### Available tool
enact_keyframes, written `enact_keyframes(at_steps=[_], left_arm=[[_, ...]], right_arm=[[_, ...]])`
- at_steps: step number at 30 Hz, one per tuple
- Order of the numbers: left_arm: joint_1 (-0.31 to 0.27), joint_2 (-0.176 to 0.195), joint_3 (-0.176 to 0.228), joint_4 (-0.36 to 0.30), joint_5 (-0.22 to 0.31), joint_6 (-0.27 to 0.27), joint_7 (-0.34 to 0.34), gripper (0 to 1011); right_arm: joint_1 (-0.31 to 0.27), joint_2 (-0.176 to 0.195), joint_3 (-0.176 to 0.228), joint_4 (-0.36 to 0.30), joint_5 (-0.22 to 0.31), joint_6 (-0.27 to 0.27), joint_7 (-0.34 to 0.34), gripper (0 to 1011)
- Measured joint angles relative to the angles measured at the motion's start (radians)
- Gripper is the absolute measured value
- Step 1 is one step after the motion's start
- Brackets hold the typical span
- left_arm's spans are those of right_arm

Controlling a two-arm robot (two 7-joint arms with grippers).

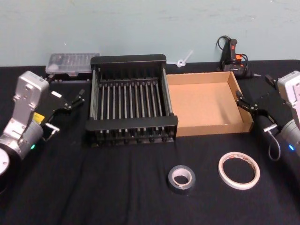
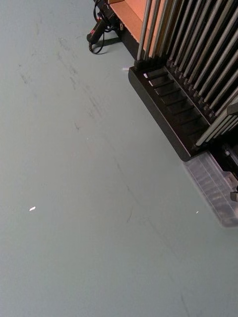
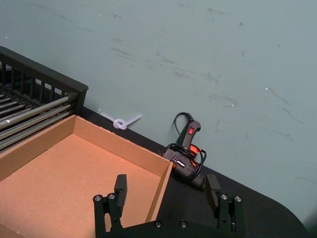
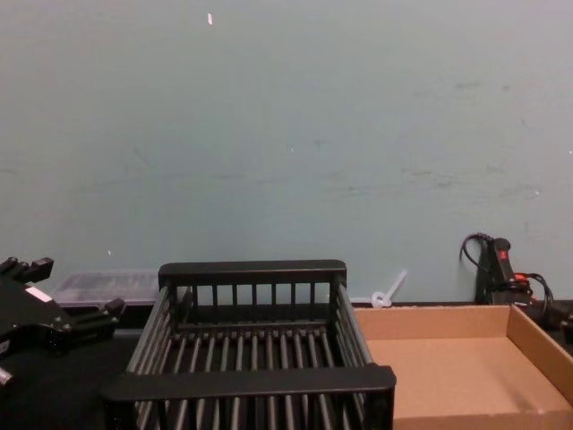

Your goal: Pick up the white tape and place it into the black box , Pick up the silver tape and place it into the brown box.

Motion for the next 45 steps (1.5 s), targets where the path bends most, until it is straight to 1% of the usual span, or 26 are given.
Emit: enact_keyframes(at_steps=[45], left_arm=[[0.0,0.0,0.0,0.0,0.0,0.0,0.0,1001]], right_arm=[[0.0,0.0,0.0,0.0,0.0,0.0,0.0,1002]])
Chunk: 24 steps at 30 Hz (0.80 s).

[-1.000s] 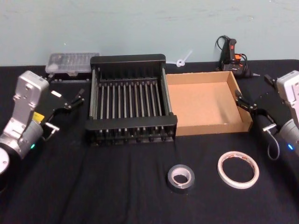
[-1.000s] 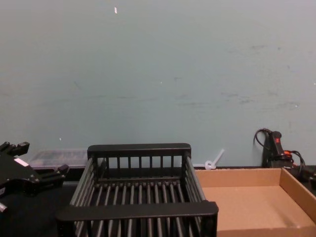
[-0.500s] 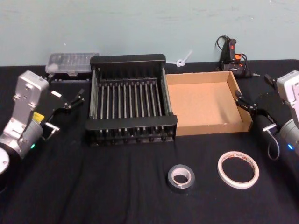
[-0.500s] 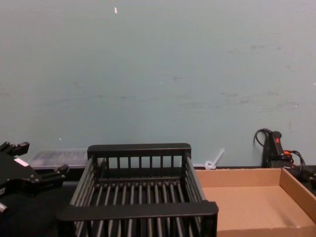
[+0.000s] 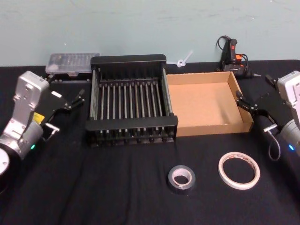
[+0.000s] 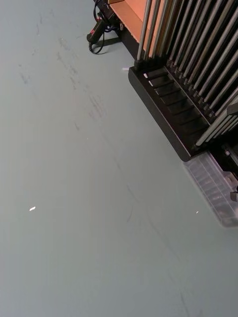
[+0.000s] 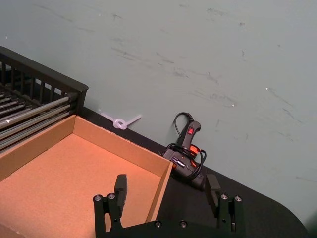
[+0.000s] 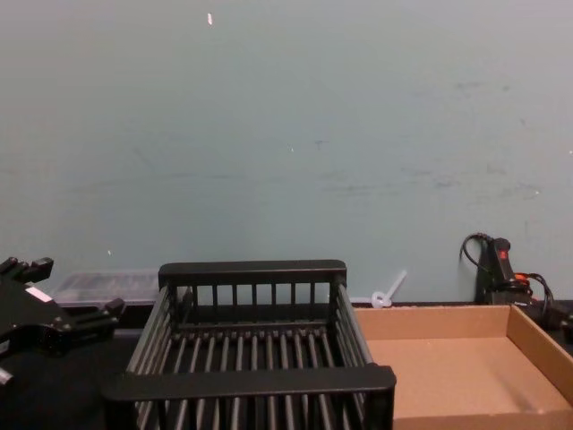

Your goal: Pick up the white tape and place it into the black box , Pick up the silver tape and place it into the brown box.

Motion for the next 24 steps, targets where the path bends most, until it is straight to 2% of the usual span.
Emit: enact_keyframes(at_steps=[11,17,24], left_arm=[[0.0,0.0,0.0,0.0,0.0,0.0,0.0,1001],[0.0,0.0,0.0,0.0,0.0,0.0,0.0,1001],[0.0,0.0,0.0,0.0,0.0,0.0,0.0,1001]], right_arm=[[-0.005,-0.002,0.022,-0.008,0.005,0.015,0.029,1002],[-0.016,0.015,0.046,-0.036,0.014,0.031,0.063,1002],[-0.065,0.052,0.107,-0.117,0.082,0.08,0.116,1002]])
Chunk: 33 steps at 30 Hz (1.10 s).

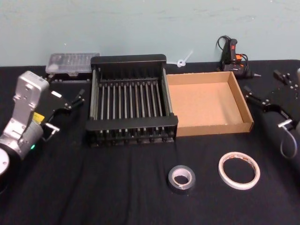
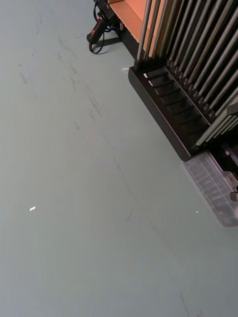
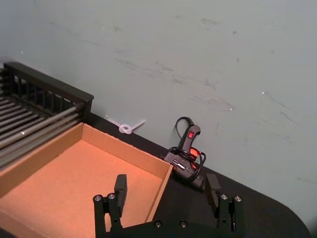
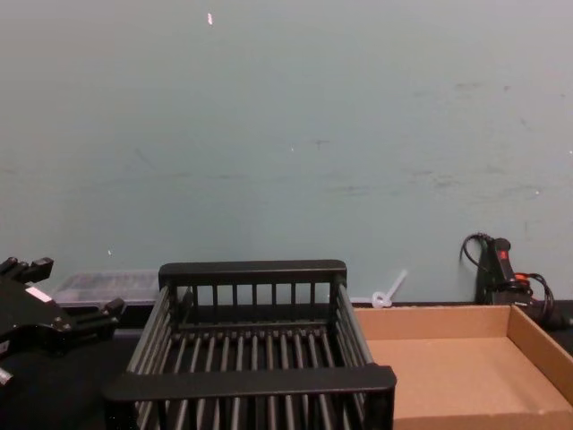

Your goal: Pick up the white tape and place it into the black box , Pick up the silver tape and place it into the brown box.

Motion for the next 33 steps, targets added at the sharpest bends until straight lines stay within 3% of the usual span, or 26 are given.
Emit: enact_keyframes(at_steps=[10,17,23,33], left_arm=[[0.0,0.0,0.0,0.0,0.0,0.0,0.0,1001],[0.0,0.0,0.0,0.0,0.0,0.0,0.0,1001],[0.0,0.0,0.0,0.0,0.0,0.0,0.0,1001],[0.0,0.0,0.0,0.0,0.0,0.0,0.0,1001]], right_arm=[[-0.119,0.045,0.104,-0.152,0.12,0.115,0.035,1002],[-0.201,0.075,0.154,-0.235,0.165,0.185,0.06,1002],[-0.25,0.097,0.179,-0.275,0.19,0.239,0.095,1002],[-0.297,0.107,0.184,-0.289,0.213,0.323,0.149,1002]])
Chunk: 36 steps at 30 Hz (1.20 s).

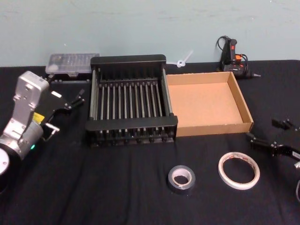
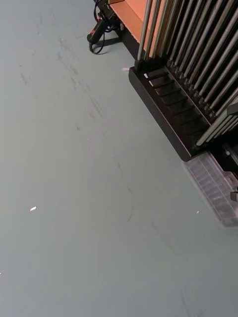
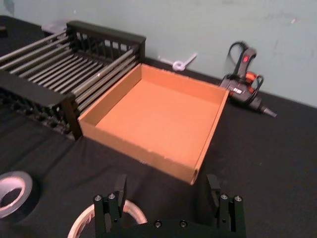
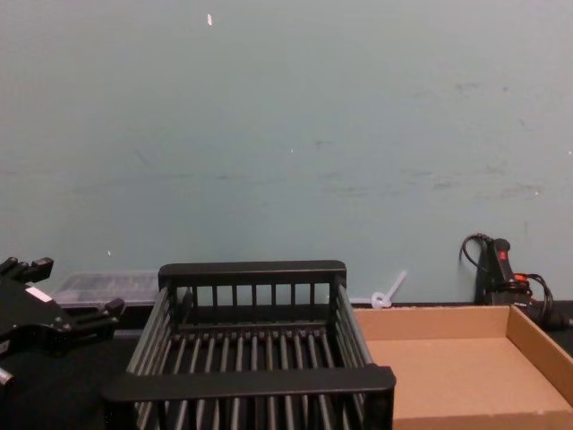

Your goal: Pick up the white tape and place it into the black box , Pick up the silver tape and place it into the brown box.

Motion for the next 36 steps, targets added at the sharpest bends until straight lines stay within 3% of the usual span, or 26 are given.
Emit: enact_keyframes(at_steps=[18,36], left_arm=[[0.0,0.0,0.0,0.0,0.0,0.0,0.0,1001],[0.0,0.0,0.0,0.0,0.0,0.0,0.0,1001]], right_arm=[[0.014,-0.012,-0.035,0.034,-0.049,0.092,0.048,1002],[0.05,-0.059,-0.056,0.093,-0.09,0.142,0.073,1002]])
